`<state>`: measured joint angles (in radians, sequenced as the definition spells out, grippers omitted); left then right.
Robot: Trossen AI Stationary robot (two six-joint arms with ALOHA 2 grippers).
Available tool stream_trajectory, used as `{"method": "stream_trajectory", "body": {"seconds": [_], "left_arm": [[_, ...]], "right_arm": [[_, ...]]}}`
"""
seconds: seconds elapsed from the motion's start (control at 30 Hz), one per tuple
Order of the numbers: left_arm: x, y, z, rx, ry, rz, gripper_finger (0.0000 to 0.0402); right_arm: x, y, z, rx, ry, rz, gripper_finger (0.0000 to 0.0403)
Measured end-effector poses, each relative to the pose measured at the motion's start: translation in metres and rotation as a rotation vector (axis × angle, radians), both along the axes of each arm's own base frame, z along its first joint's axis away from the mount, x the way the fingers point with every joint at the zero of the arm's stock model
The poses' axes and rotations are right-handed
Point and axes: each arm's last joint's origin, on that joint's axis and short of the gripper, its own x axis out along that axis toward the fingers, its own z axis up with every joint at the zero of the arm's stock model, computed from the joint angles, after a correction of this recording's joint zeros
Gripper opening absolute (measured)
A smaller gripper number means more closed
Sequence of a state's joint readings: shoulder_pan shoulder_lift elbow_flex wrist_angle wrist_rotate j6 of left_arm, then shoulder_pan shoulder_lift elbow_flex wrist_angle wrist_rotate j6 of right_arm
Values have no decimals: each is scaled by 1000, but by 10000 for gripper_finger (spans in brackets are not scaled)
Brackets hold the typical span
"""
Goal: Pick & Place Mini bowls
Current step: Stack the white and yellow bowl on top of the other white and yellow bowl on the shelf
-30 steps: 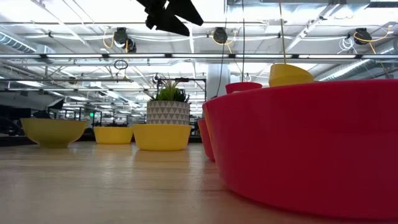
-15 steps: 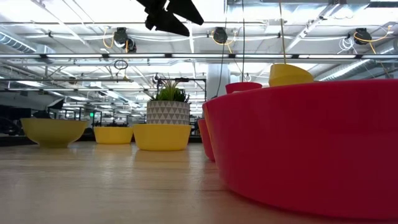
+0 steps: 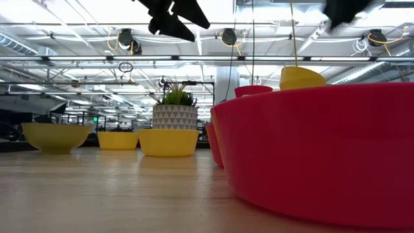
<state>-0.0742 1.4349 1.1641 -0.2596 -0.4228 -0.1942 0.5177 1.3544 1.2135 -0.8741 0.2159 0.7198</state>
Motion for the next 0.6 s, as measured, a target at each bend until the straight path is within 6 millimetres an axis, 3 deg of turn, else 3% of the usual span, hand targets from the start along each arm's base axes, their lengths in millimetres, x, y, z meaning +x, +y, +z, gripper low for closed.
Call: {"method": "stream_trajectory", "body": {"seconds": [0.13,0.23,0.6], "left_arm": [[0,-1,-1,-34,7,-25,340],[0,-2,-2,-44,11,-40,340],[-2,-2,-5,-50,49,-37,340]], "right_arm": [[-2,9,-34,73,263,4,122],[-1,13,-51,87,366,8,121],[0,26,-60,178,424,112,121]]}}
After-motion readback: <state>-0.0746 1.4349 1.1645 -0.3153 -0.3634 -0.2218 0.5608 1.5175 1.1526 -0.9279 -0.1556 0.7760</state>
